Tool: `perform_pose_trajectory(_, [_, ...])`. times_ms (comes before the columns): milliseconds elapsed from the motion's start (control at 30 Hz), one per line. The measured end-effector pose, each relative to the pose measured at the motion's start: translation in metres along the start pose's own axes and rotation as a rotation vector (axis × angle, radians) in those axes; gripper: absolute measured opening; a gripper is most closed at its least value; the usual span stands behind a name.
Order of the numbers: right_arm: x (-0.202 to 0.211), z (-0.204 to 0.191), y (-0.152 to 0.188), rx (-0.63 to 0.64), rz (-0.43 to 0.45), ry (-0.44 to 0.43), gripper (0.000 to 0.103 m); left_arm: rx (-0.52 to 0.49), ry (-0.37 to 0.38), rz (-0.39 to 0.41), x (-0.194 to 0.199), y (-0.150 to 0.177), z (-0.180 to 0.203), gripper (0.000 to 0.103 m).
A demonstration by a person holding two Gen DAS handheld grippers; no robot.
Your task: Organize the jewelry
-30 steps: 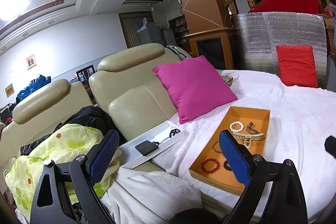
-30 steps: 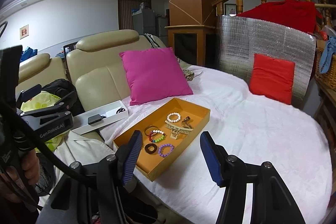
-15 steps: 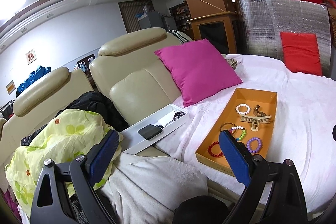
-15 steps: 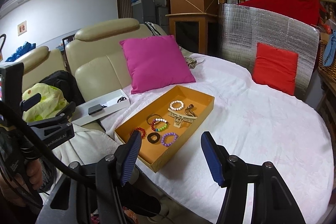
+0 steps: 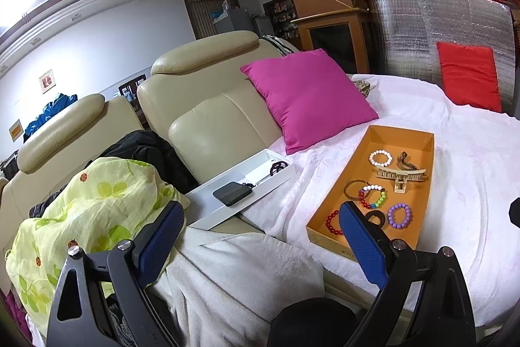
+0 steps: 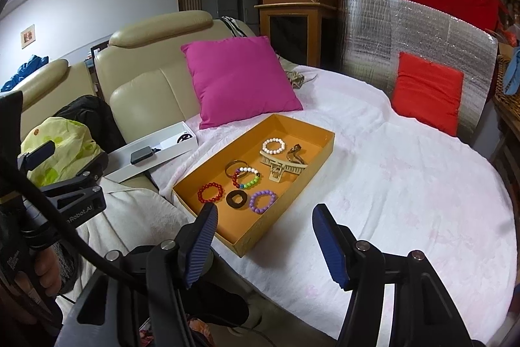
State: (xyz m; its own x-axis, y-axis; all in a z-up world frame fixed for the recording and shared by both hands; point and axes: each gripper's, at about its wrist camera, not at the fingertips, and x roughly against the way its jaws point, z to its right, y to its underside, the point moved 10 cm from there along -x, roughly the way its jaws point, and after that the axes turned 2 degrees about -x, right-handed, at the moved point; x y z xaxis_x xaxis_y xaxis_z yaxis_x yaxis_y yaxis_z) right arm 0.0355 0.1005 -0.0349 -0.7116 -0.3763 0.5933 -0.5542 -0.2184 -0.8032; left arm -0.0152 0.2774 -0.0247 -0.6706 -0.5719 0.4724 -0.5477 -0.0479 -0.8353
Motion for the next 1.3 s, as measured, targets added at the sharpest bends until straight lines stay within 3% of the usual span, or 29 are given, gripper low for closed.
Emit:
perform_pose_trajectory(367, [-0.019,-0.001,0.006,-0.058,-0.057,-0.035,0.065,0.003,-0.059,-0.032,-0.017,0.014,-0.016,0.096])
perform_pose_trajectory(800, [-0.045,-0.012,-0.001,-0.077,-0.104,-0.042,0.065,0.086,-0.123,-0.098,-0.043,0.031,-0.057,0.096])
perform_pose_trajectory(933, [-0.049,-0.011,-0.010,-0.053,-0.088,-0.037,0.067,0.128,-0.022,-0.127,-0.045,0.032,-0.046,0.096])
perform_pose_trajectory(1033, [-0.051,-0.002,-0.006,-0.038,-0.071,-0.022,0.068,0.156,0.119,-0.163,-0.049,0.027,-0.016,0.096])
perform_pose_trajectory(1300, [-0.067,0.059,-0.001,-0.079,-0.061,0.041,0.068,0.132,0.272,-0.152,-0.062,0.001,0.068,0.096])
